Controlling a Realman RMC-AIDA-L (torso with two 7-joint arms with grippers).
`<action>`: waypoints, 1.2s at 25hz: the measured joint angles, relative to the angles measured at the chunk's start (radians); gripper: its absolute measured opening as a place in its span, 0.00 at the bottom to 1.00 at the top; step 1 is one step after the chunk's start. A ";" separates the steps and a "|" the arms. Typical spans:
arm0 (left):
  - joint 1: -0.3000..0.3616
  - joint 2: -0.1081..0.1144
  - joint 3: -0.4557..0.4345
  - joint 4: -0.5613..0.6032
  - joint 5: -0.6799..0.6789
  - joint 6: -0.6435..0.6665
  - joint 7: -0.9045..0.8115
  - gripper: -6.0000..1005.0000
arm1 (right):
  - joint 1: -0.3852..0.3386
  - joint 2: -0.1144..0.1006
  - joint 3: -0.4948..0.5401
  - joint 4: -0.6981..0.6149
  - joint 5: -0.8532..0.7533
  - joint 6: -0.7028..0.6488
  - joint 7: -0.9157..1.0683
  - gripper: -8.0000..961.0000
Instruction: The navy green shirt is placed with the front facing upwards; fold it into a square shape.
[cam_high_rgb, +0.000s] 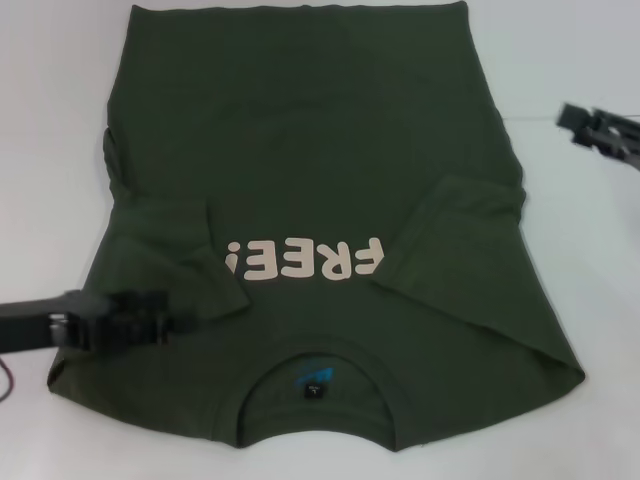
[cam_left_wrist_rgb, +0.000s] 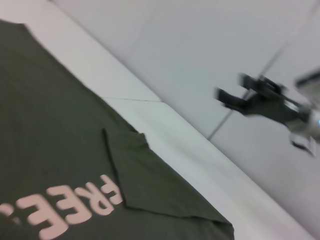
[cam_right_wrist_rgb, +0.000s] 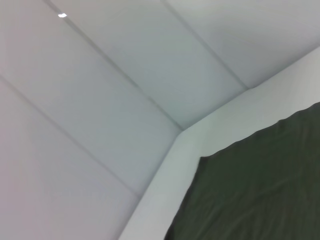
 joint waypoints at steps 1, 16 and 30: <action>-0.001 0.008 -0.006 0.002 0.000 0.000 -0.044 0.88 | -0.017 -0.012 -0.001 -0.002 -0.006 -0.032 0.016 0.84; -0.040 0.117 -0.134 0.068 0.322 -0.055 -0.590 0.88 | -0.103 -0.060 0.002 -0.006 -0.178 -0.099 0.127 0.85; -0.067 0.098 0.033 0.069 0.410 -0.193 -0.638 0.87 | -0.084 -0.056 -0.003 -0.005 -0.225 -0.077 0.122 0.85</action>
